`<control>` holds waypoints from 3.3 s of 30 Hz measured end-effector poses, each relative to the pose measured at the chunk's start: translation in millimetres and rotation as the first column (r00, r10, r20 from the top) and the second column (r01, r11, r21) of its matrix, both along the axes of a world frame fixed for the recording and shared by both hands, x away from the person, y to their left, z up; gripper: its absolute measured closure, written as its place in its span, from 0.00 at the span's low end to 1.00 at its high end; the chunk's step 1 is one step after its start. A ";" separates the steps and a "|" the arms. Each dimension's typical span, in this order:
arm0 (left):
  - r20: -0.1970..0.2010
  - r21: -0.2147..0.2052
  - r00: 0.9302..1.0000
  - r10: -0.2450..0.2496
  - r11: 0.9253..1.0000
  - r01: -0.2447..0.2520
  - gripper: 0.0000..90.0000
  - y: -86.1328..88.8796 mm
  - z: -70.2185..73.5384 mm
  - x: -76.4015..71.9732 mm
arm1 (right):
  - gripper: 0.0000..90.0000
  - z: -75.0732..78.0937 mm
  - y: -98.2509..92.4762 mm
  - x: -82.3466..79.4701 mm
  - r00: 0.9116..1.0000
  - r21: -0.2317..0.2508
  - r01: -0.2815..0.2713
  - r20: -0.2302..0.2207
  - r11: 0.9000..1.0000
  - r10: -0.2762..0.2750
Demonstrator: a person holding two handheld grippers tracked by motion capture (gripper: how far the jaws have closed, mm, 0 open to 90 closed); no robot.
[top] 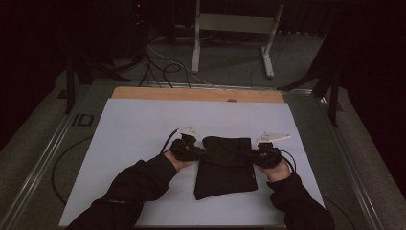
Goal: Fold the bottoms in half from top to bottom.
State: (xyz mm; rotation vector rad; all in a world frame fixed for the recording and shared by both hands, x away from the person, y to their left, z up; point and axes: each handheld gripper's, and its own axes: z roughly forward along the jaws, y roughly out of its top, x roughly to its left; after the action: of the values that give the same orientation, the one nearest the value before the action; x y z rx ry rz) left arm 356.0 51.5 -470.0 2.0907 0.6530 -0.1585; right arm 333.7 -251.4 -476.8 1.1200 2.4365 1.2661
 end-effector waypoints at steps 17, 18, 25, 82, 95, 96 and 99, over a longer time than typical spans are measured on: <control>-0.044 0.008 0.999 -0.021 1.000 0.022 0.96 0.9 -19.4 -29.3 | 0.94 -11.2 -0.2 -19.2 0.998 -0.019 -0.025 -0.058 1.000 0.024; -0.045 0.010 0.999 -0.022 1.000 0.023 0.96 1.2 -20.2 -29.9 | 0.94 -11.6 -0.6 -20.3 0.998 -0.023 -0.029 -0.060 0.999 0.027; -0.064 0.018 0.998 -0.023 1.000 0.024 0.96 4.3 -26.3 -33.7 | 0.94 -18.1 0.3 -29.4 0.995 -0.019 -0.032 -0.090 0.999 0.031; 0.024 0.045 0.992 0.125 0.991 -0.126 0.81 37.8 -5.7 -41.6 | 0.87 15.8 -16.8 -40.0 0.997 -0.168 0.062 0.058 0.984 -0.053; 0.000 0.080 0.989 0.149 0.986 -0.148 1.00 21.3 -27.9 -22.9 | 1.00 -11.7 -15.4 7.0 0.992 -0.213 0.125 0.038 0.969 -0.120; -0.006 0.082 0.989 0.149 0.986 -0.148 1.00 19.3 -29.1 -21.6 | 1.00 -14.8 -16.1 8.7 0.992 -0.213 0.125 0.027 0.969 -0.122; -0.018 0.092 0.991 0.134 0.987 -0.132 0.99 14.5 -34.3 -19.1 | 1.00 -23.4 -18.4 11.8 0.992 -0.213 0.123 -0.009 0.969 -0.128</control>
State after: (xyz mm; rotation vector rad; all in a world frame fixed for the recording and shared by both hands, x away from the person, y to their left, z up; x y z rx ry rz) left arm 336.9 66.0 -504.3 2.1264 0.8260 -0.0801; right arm 345.6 -269.8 -500.2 1.2120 2.4044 0.9362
